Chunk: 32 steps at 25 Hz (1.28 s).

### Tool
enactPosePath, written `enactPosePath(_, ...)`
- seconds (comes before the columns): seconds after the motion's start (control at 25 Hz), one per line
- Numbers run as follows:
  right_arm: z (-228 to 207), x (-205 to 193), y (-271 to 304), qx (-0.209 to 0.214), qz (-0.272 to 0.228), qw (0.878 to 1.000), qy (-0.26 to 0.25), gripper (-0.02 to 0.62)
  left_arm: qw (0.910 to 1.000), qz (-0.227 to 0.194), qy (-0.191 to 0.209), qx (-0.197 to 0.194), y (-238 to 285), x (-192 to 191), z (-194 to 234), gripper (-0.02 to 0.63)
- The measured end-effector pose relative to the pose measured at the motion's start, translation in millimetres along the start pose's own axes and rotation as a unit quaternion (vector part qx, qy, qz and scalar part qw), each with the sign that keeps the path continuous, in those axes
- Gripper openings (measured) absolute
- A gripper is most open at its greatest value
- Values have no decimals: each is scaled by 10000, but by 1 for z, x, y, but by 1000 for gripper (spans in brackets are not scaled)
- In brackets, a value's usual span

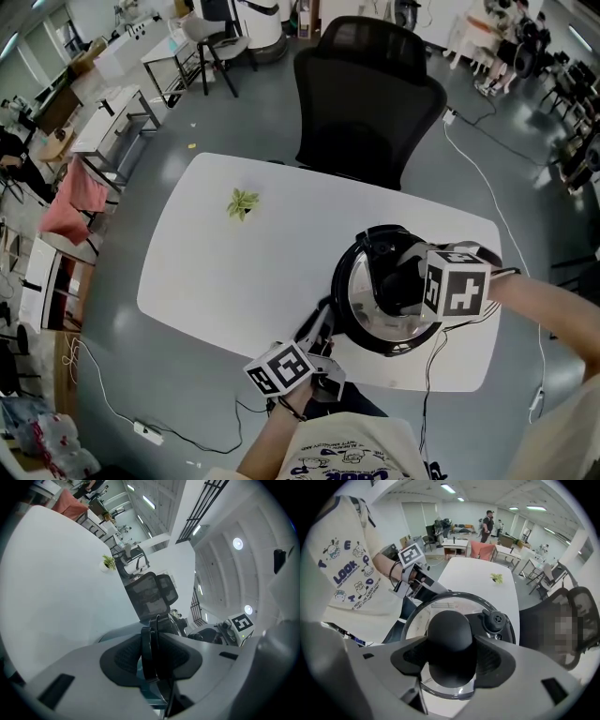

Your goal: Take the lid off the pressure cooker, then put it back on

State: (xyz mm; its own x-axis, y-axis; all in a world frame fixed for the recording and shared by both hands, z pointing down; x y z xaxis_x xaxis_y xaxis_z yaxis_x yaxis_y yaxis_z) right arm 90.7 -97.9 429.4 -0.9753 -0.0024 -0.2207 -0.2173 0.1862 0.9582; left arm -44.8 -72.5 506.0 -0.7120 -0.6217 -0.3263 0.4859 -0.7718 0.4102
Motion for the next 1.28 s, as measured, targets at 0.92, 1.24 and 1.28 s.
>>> enactPosePath(0.92,-4,1,2,-177,-489,9894,1357,301,9999,55,94,61,1,1,1,127)
enactPosePath(1.24,-5,2,1,-174,-655,9904,1207,296,9998,119,126,75,1,2,2,129)
enactPosePath(1.28,-5,2,1,-182,-693,9903,1193,296,9998,120,130,76,1,2,2,129)
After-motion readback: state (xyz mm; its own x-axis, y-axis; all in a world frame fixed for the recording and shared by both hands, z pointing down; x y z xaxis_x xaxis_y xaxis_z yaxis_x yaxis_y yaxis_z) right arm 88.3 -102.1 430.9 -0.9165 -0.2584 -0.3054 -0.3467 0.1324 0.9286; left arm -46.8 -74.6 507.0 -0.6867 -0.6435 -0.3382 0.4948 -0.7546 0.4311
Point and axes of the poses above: the fingertips, and each gripper's own axes: y forward along the fingers, z to its left, x out of its top, the point moved 2 cm from there along -y, backward along the fingers, and after that the axes turned 9 degrees about x, right-handed, at the moved point
